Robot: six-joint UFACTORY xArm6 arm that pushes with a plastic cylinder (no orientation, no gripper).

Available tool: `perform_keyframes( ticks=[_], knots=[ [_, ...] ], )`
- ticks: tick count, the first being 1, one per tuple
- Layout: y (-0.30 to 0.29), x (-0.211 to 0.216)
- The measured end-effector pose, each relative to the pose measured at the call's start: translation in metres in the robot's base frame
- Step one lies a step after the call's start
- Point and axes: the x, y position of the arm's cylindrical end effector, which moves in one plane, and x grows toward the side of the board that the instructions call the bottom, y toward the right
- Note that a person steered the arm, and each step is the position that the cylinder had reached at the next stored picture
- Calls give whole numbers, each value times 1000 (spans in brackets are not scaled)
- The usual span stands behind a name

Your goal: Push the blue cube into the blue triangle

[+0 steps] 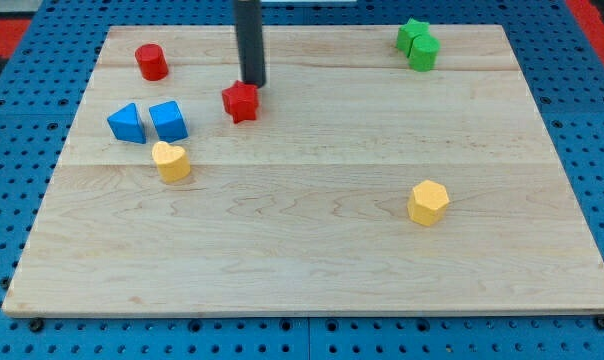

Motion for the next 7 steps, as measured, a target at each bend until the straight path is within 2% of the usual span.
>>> perform_keyframes(
  ticks=[1, 2, 3, 4, 5, 7],
  knots=[
    [-21, 1],
    [-9, 44],
    [19, 63],
    [-55, 62],
    [-85, 81],
    [-82, 89]
  ],
)
